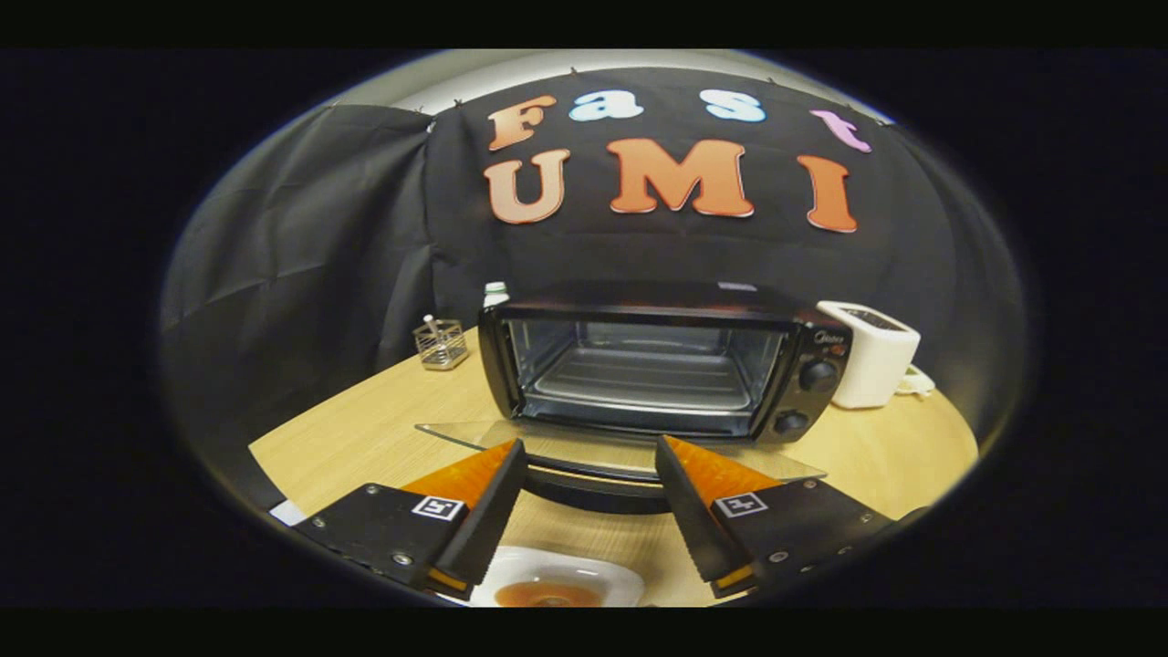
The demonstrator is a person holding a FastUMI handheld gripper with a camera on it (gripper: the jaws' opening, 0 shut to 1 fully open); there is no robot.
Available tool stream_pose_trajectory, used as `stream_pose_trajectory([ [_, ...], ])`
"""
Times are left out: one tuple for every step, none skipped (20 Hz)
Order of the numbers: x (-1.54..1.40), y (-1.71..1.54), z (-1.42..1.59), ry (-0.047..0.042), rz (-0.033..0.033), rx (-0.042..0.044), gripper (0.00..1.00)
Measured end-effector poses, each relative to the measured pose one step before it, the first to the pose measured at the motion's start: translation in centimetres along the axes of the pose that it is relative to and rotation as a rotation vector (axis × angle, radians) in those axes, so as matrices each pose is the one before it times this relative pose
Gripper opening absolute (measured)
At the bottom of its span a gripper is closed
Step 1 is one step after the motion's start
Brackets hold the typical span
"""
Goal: Open the toaster oven, put the food inside, and close the toaster oven door.
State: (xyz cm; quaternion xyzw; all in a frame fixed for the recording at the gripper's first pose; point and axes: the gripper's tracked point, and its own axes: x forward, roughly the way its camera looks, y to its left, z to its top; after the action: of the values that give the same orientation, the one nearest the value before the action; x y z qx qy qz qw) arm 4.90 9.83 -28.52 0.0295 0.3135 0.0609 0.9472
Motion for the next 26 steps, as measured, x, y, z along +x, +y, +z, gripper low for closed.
stream_pose_trajectory([
  [0.227, 0.337, -0.871, 0.03767, 0.02973, 0.04216, 0.85],
  [0.158, 0.14, -1.357, 0.03126, 0.01226, 0.03233, 0.84],
  [0.322, -0.287, -0.955, 0.02016, -0.00477, 0.01906, 0.85],
  [0.401, -0.553, -1.146, 0.02623, -0.00709, 0.00803, 0.84],
  [0.336, -0.286, -0.873, 0.02549, -0.0053, 0.01025, 0.84],
  [0.47, -0.199, -0.982, 0.0347, -0.00359, 0.00147, 0.83],
  [0.247, -0.023, -0.606, 0.02353, -0.00313, 0.00081, 0.83],
  [0.078, 0.066, 0.092, -0.00349, 0.00004, -0.00921, 0.82],
  [-0.11, 0.018, 0.467, -0.01105, 0.00035, -0.00193, 0.81],
  [-0.292, -0.108, -0.157, 0.00577, 0.00218, -0.00058, 0.81],
  [-0.11, 0.005, -0.059, 0.00432, 0.00312, 0.00297, 0.8],
  [-0.153, 0.06, -0.011, -0.00186, 0.00729, -0.00164, 0.8],
  [-0.258, 0.101, 0.032, -0.00448, 0.00684, -0.00122, 0.8],
  [-0.436, 0.087, -0.022, -0.00488, 0.00477, -0.00575, 0.8],
  [-0.435, 0.067, -0.061, -0.0018, 0.00138, -0.00933, 0.81],
  [-0.528, 0.094, -0.142, -0.00679, 0.00423, -0.01169, 0.83],
  [-0.511, 0.022, -0.004, -0.00266, 0.00168, -0.00602, 0.86],
  [-0.736, 0.165, -0.162, -0.00449, 0.00294, -0.00056, 0.87],
  [-0.781, 0.334, -0.135, -0.00387, 0.01165, -0.0005, 0.93],
  [-0.851, 0.259, -0.273, -0.00226, 0.00928, -0.00113, 0.95],
  [-0.76, 0.302, -0.398, 0.00245, 0.00991, -0.00763, 0.98],
  [-0.918, 0.239, -0.717, 0.00451, 0.00394, -0.0101, 0.98],
  [-0.613, 0.272, -0.787, 0.01166, 0.00569, -0.01583, 0.99],
  [-0.584, 0.261, -1.103, 0.0204, 0.00055, -0.0154, 0.99],
  [-0.375, 0.368, -1.018, 0.02104, 0.00811, -0.01874, 0.99],
  [-0.396, 0.471, -1.031, 0.02218, 0.00192, -0.01833, 0.99],
])
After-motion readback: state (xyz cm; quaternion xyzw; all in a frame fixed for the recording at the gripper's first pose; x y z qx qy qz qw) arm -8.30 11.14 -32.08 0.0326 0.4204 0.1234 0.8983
